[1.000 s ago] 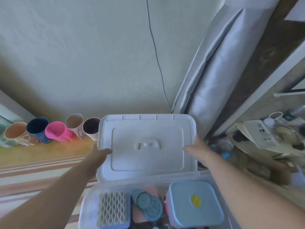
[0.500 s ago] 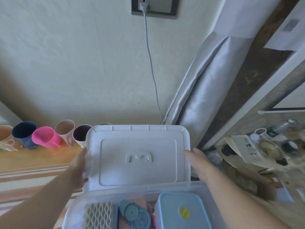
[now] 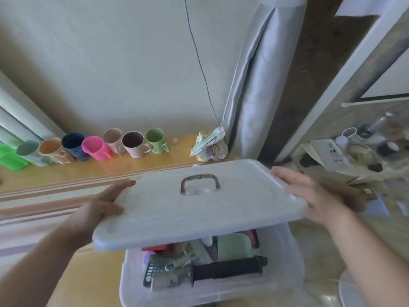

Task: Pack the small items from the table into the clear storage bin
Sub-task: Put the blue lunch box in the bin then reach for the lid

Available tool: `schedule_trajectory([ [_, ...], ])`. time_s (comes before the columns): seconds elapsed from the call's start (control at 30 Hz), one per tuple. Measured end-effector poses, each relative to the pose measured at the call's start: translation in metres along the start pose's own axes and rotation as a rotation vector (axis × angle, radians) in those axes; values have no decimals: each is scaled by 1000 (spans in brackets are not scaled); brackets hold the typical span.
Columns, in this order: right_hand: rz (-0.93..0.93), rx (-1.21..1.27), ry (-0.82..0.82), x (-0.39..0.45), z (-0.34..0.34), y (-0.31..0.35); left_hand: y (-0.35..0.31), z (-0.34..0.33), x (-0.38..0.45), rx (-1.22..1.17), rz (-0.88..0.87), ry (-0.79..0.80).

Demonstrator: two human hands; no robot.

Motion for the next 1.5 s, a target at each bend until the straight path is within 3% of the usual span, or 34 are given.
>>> schedule_trajectory([
  [0.1,-38,-198,45,-27,-16,-19,24,-25,-22,247,-26,-33],
  [0.2,-132,-533,-189,-53,-45,-54,68,-50,-38,467,-80,-77],
  [0.3,-32,-671,-308,-77,-60,-92,111,-63,-51,566,-121,-297],
  [0.37,41,-759,-360,-90,-63,-111,126,-70,-57,525,-43,-433],
  [0.43,35,-741,-418,-98,-61,-121,133,-73,-57,517,44,-476],
  [0.57,-29,-576,-450,-112,-63,-126,130,-75,-60,543,14,-501],
  [0.77,-102,-565,-592,-106,-65,-132,134,-76,-66,535,0,-589],
  [1.0,-160,-488,-565,-71,-55,-121,119,-62,-25,601,62,-554],
  [1.17,-196,-665,-535,-71,-57,-124,129,-58,-29,596,63,-560],
  [1.3,-110,-723,-549,-48,-72,-103,117,-36,-17,602,31,-621],
  [1.5,-33,-738,-436,23,-118,-72,83,36,9,646,112,-702],
])
Point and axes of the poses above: each hand's wrist, its own x-axis towards the middle knuckle, its own z-axis out of the back of the hand, y = z × x, the point moved 1 cm from there along x, towards the middle knuckle, and after that the axes turned 1 degree about -y, right-handed, at the moved point
